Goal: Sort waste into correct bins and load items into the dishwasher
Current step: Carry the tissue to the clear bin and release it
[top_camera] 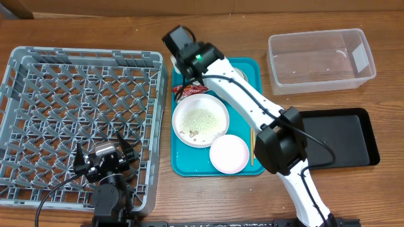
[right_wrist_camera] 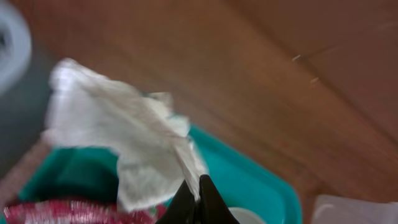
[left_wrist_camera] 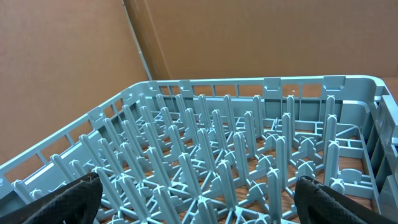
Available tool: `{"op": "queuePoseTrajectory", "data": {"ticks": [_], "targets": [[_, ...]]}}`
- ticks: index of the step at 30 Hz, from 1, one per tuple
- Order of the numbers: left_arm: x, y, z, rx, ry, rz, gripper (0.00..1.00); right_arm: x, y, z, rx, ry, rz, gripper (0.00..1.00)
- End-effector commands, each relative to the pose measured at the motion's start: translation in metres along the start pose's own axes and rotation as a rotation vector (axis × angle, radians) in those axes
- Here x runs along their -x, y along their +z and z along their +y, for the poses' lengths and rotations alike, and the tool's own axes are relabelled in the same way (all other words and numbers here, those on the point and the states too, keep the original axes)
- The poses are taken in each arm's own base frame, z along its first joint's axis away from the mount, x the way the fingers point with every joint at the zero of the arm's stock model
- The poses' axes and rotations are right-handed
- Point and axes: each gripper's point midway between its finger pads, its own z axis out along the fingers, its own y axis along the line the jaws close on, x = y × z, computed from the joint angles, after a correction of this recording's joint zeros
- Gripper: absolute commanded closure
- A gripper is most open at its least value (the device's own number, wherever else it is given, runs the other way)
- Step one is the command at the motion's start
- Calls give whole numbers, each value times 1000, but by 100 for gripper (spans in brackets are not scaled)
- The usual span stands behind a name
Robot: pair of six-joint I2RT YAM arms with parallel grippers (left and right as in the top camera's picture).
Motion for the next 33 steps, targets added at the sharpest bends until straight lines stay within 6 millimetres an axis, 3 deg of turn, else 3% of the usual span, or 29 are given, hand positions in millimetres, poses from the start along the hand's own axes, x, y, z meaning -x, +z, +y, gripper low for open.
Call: {"op": "queuePoseTrajectory", "data": {"ticks": [1,4,8,13,17,19,26,27,30,31,33], "targets": [[-1,0,1,7,14,-1,0,39,-35,-51,-92,207,-115,96],[0,0,1,7,14,-1,0,49,-55,-82,-109,307,-149,96],[-1,0,1,7,14,-1,0,42,-74,-133,-154,427,-137,96],[-1,0,1,7,14,-1,0,-2,-86,-218,-291,676,-56,96],[-1,0,1,7,14,-1,0,-48,-86,-272,-351,875,29,96],[0,0,1,7,14,-1,0,-67,-78,-286,-293,930,80,96],[0,0,1,7,14,-1,0,-110,-49,-307,-65,1088,199,96],[-1,0,1,7,14,-1,0,-117,-45,-309,-49,1104,219,85],[-1,0,1,7,14,-1,0,-133,-35,-308,-13,1134,270,25],[-1,0,1,7,14,-1,0,-137,-31,-307,-3,1139,286,11],[0,0,1,7,14,-1,0,-142,-26,-301,12,1142,316,3]]}}
